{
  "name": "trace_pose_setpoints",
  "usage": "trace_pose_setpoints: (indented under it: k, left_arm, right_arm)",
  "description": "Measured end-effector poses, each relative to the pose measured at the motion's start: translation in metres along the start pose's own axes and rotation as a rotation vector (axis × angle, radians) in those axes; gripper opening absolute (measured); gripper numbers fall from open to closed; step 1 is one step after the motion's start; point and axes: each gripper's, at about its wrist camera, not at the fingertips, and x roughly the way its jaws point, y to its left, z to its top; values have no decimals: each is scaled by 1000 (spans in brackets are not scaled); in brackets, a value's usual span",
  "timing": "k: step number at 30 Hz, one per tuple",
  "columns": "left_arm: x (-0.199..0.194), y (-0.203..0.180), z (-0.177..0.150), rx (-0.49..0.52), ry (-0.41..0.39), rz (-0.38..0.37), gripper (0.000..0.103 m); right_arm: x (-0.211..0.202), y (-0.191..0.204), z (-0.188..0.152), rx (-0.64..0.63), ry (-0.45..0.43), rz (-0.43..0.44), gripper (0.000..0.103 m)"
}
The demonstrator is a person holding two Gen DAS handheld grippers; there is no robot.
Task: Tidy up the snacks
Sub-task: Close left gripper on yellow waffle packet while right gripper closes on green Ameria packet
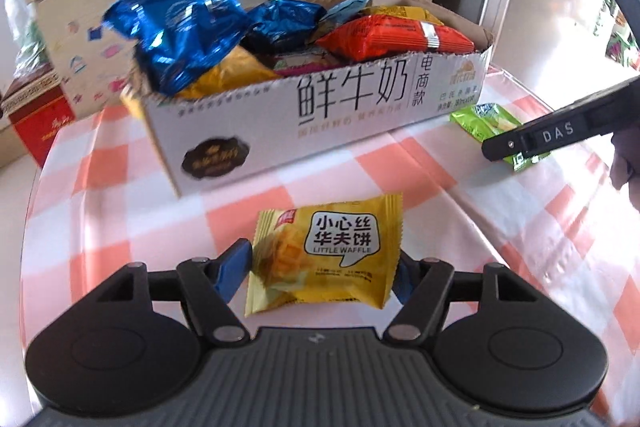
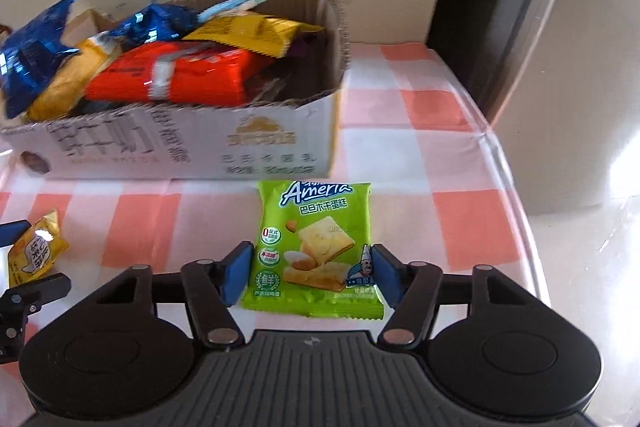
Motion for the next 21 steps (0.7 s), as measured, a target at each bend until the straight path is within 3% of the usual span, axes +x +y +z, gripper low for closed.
trace_pose_setpoints:
  k: [5,14,21]
  left_arm:
    - [-10,-2,-11,-18,0,10,64]
    - [-23,-4,-22,-30,-4,1,52]
    - [-34,-3,-32,-49,-14,-6,49]
  right_arm:
    - [-12,21,-14,-90,21,69,66]
    - [-32,57,-38,-128,35,106,62]
    - [-46,71,-47,-130,7,110,61]
